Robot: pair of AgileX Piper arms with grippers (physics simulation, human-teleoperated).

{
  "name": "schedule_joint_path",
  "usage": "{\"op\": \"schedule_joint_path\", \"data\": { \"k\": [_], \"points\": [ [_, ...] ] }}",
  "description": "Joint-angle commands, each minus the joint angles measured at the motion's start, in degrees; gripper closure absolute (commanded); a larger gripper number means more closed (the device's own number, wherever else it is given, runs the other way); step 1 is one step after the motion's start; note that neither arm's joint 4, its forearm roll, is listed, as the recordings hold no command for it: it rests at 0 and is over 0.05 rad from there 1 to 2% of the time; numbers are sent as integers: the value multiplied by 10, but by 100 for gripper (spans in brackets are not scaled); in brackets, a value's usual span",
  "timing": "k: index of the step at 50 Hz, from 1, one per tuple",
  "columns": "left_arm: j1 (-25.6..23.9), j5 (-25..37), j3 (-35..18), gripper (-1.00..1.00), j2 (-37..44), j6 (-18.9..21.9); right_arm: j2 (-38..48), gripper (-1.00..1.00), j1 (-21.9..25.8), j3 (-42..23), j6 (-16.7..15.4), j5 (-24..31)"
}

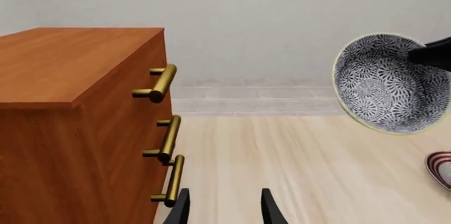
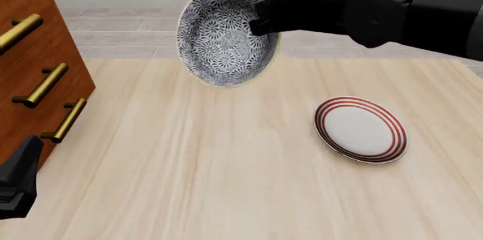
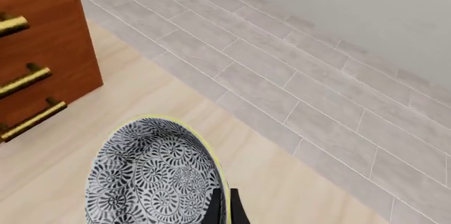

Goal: Put the bowl on top of the cabinet.

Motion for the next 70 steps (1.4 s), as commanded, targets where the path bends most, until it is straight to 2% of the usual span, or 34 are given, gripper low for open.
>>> {"op": "schedule_joint_path", "data": {
  "k": [1, 8, 27, 33, 34, 46, 54, 55, 57, 60, 61, 66, 70],
  "points": [
    [1, 4, 0, -100, -5, -2, 12, 100, 31, -5, 1, -7],
    [2, 7, -1, -100, -9, -1, 20, 100, 52, -7, -2, -11],
    [3, 5, -1, -100, -6, -1, 39, 100, 69, -16, 0, -15],
    [-9, -15, -2, -100, 14, 3, 42, 100, 71, -17, -4, -16],
    [-5, -18, -5, -100, 14, -10, 42, 100, 72, -18, -5, -16],
    [-56, -86, -52, -100, 96, -8, 37, 100, 74, -14, -5, -19],
    [-102, -136, -78, -100, 151, -24, 33, 100, 75, -14, -9, -18],
    [-109, -144, -82, -100, 160, -45, 32, 100, 75, -13, -9, -18],
    [-114, -151, -82, -100, 167, -31, 31, 100, 76, -12, -9, -18],
    [-125, -165, -86, -100, 186, -36, 30, 100, 76, -11, -8, -19],
    [-131, -167, -91, -100, 188, -52, 29, 100, 77, -11, -8, -18],
    [-140, -167, -107, -100, 199, -67, 27, 100, 77, -11, -9, -18],
    [-149, -177, -121, -100, 223, -97, 26, 100, 79, -8, -10, -19]
  ]
}}
